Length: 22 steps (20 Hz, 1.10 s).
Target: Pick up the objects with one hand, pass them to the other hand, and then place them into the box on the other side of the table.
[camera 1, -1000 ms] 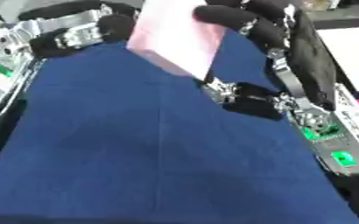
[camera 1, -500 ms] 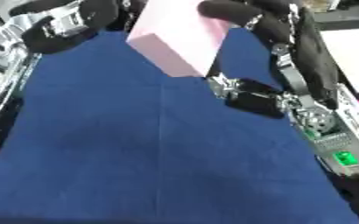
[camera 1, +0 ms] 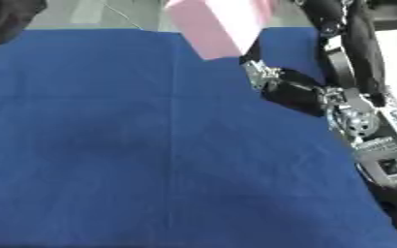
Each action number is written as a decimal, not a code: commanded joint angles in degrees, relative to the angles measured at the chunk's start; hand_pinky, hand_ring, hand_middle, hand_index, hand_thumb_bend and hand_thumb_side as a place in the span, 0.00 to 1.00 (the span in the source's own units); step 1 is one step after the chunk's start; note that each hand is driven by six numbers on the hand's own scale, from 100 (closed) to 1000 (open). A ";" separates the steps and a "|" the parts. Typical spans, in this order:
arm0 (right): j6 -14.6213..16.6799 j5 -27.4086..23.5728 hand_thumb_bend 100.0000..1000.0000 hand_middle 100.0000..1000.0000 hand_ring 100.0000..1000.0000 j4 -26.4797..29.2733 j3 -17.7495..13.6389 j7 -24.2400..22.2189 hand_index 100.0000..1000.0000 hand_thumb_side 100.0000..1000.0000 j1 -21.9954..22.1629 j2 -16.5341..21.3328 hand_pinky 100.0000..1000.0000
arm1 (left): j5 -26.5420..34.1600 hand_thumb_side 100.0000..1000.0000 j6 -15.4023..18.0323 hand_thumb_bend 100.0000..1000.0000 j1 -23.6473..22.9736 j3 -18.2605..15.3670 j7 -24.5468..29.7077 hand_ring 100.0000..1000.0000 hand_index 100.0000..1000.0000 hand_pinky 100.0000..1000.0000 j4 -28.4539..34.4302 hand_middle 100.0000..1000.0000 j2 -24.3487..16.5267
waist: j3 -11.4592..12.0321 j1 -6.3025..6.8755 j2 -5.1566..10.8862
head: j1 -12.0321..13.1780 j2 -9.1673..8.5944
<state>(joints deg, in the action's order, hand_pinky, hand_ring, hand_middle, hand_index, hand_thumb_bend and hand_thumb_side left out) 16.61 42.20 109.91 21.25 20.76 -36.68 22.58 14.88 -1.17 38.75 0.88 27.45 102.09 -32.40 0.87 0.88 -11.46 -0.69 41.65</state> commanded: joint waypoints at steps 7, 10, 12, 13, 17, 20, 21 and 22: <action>-9.61 -4.18 0.00 0.54 0.60 -2.65 -10.76 5.49 0.85 0.00 2.79 5.55 0.62 | 1.21 1.00 0.06 0.42 -5.35 -6.55 -6.98 0.66 0.80 0.77 3.98 0.61 -2.67 | 0.44 -0.21 1.55 | -4.89 -1.90; -13.04 -5.21 0.00 0.53 0.61 -5.33 -14.45 7.63 0.86 0.00 3.88 7.66 0.63 | 0.72 1.00 0.06 0.41 -7.63 -7.76 -8.42 0.66 0.80 0.77 5.33 0.60 -2.27 | 0.57 -0.29 1.53 | -6.66 -2.25; -15.16 -6.25 0.00 0.53 0.61 -8.27 -16.76 8.55 0.87 0.00 4.50 9.11 0.64 | 0.49 1.00 0.35 0.39 -9.29 -8.75 -9.49 0.66 0.79 0.77 6.38 0.60 -1.75 | 0.70 -0.33 1.50 | -7.99 -2.59; -16.12 -6.82 0.00 0.53 0.61 -10.11 -17.83 8.88 0.87 0.00 4.66 9.74 0.64 | 0.40 0.99 0.53 0.38 -10.07 -9.28 -10.17 0.66 0.79 0.77 6.94 0.60 -1.37 | 0.81 -0.34 1.48 | -8.66 -2.72; -18.57 -7.46 0.00 0.54 0.63 -19.31 -21.36 9.82 0.88 0.00 4.43 12.09 0.65 | 0.80 0.93 1.17 0.33 -12.64 -11.18 -13.88 0.65 0.79 0.76 9.12 0.59 0.61 | 1.27 -0.30 1.42 | -10.53 -3.07; -19.08 -7.90 0.00 0.54 0.65 -27.12 -22.80 9.08 0.89 0.00 3.36 13.46 0.67 | 0.97 0.91 1.57 0.31 -14.35 -12.16 -16.46 0.65 0.78 0.76 10.91 0.59 1.90 | 1.64 -0.24 1.35 | -11.21 -3.64; -18.97 -7.98 0.00 0.55 0.65 -29.78 -23.10 8.26 0.89 0.00 2.84 13.88 0.68 | 0.89 0.91 1.57 0.31 -14.90 -12.41 -17.06 0.65 0.78 0.76 11.44 0.59 2.32 | 1.79 -0.22 1.34 | -11.39 -3.75; -18.82 -7.91 0.00 0.55 0.66 -32.49 -23.42 7.37 0.90 0.00 2.33 14.33 0.68 | 0.77 0.91 1.47 0.30 -15.43 -12.65 -17.55 0.65 0.78 0.76 11.91 0.59 2.79 | 1.97 -0.18 1.33 | -11.57 -3.85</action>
<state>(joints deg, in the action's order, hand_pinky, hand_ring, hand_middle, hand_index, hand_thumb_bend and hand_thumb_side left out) -2.19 34.55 79.78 -1.07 28.82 -33.24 34.35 15.53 0.25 22.99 -10.73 10.87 112.45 -29.10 2.88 0.64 -11.46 -11.87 38.65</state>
